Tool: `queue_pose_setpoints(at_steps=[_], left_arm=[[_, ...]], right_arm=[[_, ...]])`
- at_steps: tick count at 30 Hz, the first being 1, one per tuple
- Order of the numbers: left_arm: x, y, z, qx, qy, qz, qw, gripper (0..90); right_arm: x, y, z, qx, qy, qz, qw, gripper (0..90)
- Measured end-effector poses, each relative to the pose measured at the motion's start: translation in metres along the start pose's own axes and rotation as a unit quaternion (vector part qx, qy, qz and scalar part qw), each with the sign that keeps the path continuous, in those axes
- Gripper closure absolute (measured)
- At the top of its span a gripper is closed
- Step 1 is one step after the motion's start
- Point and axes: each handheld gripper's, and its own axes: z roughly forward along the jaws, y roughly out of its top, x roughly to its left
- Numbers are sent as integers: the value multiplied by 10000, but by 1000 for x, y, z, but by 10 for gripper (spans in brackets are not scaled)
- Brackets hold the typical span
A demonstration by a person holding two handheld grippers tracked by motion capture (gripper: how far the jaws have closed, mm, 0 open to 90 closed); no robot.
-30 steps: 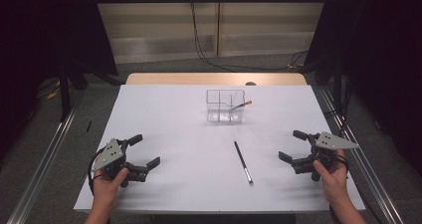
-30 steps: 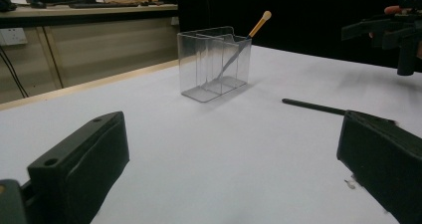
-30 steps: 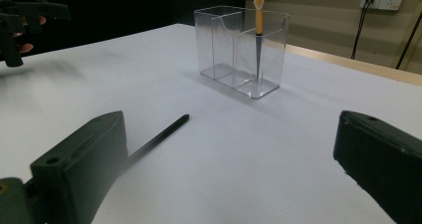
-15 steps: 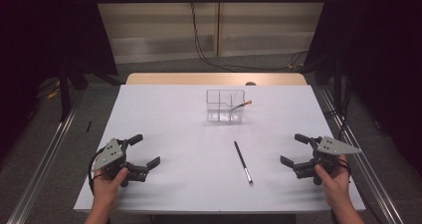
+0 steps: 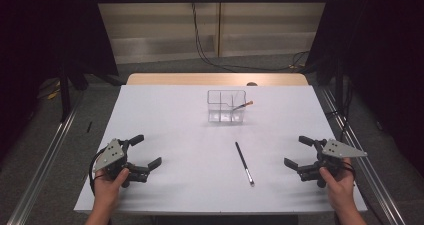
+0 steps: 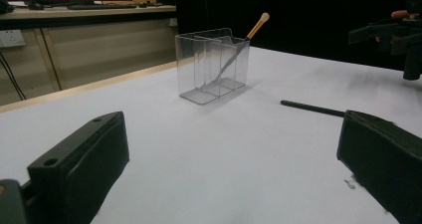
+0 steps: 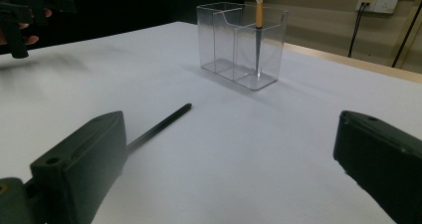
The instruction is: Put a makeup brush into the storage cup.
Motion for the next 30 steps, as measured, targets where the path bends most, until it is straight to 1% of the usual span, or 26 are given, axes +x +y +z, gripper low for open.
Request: queue_pose_setpoints(at_steps=[5, 9, 12, 13, 23, 30], left_arm=[[-2, 2, -1, -47, -11, 25, 10000, 0], [-2, 1, -1, -7, -6, 32, 10000, 0], [-1, 2, -2, -70, 8, -13, 10000, 0], [-1, 2, -2, -75, 8, 2, 10000, 0], [-1, 3, -2, -74, 7, 34, 10000, 0], [-1, 3, 0, -59, -18, 30, 10000, 0]], right_arm=[[3, 2, -1, -33, 14, -58, 10000, 1], [3, 4, 0, -25, 18, -93, 10000, 1], [5, 5, 1, -29, 26, -131, 9999, 1], [5, 5, 2, -22, 21, -135, 9999, 1], [5, 7, 6, -4, 34, -117, 9999, 0], [6, 8, 14, 75, 69, -81, 9999, 0]])
